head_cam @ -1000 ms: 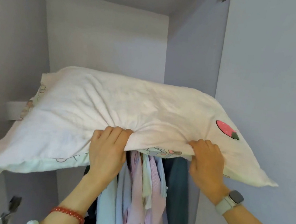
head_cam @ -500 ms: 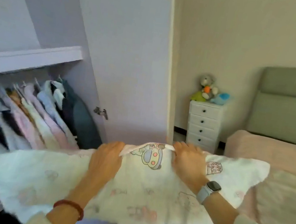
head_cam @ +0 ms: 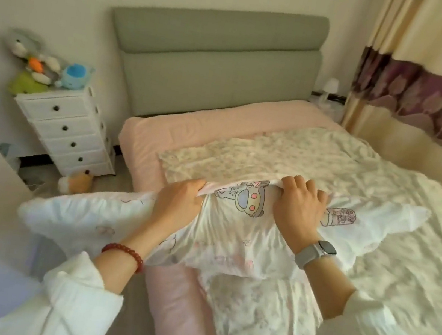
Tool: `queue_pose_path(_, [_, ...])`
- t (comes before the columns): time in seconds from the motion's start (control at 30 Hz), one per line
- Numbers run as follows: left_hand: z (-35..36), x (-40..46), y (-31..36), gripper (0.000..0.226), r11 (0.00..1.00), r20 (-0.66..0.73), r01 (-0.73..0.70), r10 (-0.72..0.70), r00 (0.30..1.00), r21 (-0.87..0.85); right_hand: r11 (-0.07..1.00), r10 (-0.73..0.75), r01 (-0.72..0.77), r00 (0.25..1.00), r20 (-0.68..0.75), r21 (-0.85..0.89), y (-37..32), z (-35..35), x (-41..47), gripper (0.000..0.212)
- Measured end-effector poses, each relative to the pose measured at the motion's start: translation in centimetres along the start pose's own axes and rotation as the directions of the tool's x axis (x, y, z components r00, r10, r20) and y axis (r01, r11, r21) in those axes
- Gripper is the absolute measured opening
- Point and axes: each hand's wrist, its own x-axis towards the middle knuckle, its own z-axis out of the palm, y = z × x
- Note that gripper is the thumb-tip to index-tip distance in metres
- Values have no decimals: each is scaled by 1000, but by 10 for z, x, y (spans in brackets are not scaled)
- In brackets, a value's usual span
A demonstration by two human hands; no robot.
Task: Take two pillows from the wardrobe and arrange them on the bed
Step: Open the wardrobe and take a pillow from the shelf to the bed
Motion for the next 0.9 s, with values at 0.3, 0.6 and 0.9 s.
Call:
queue_pose_path(0.3, [-48,63,-22,38,981,-159,-23,54,986,190,983,21,-79,947,319,169,-59,25,26,52])
queue_pose_path(0.6, [-215,-86,-185,25,732,-438,277,33,898,622,597,-589,148,749,305,789,-333,55,-33,37])
queue_pose_path(0.9, [-306,-242,-240,38,548,-626,599,-166,762,584,211,-675,-120,699,234,970,-511,28,-120,62])
